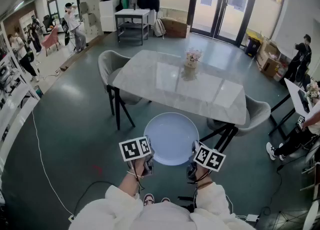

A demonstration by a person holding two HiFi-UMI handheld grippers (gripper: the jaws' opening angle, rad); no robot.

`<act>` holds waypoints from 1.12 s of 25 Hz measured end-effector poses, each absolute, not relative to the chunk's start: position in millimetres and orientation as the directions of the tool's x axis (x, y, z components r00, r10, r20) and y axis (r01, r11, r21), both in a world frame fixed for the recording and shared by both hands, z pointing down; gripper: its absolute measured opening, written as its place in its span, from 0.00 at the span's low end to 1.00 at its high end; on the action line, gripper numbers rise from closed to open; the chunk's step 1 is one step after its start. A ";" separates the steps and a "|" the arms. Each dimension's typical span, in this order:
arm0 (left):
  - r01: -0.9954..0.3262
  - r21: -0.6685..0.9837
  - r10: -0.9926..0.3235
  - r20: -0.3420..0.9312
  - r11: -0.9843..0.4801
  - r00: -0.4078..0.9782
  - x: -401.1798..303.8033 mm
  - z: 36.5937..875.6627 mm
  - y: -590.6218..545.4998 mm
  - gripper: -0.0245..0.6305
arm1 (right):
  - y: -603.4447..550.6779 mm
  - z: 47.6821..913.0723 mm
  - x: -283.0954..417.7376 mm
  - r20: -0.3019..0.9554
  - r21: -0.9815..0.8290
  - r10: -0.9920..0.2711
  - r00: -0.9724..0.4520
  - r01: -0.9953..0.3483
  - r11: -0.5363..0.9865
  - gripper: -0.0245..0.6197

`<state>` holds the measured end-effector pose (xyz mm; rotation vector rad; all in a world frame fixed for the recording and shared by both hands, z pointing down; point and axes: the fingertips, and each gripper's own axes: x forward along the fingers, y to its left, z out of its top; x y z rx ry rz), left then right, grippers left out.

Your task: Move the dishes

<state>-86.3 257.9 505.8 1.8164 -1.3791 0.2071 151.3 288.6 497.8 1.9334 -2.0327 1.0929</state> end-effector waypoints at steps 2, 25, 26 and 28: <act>-0.859 0.508 -0.724 0.572 -0.057 0.386 -86.1 504.1 260.3 0.07 | 290.5 494.9 151.2 0.551 -0.403 -0.817 -0.170 -0.912 -0.082 0.15; -0.851 0.517 -0.736 0.541 -0.090 0.406 -128.5 498.7 254.9 0.07 | 289.9 491.2 108.3 0.528 -0.425 -0.834 -0.161 -0.900 -0.096 0.15; -0.849 0.521 -0.735 0.540 -0.089 0.409 -131.1 500.9 254.1 0.07 | 289.3 492.6 105.7 0.529 -0.423 -0.834 -0.159 -0.901 -0.097 0.15; -0.846 0.526 -0.728 0.544 -0.091 0.417 -133.7 505.9 253.5 0.07 | 289.1 496.2 103.0 0.535 -0.421 -0.831 -0.153 -0.901 -0.105 0.15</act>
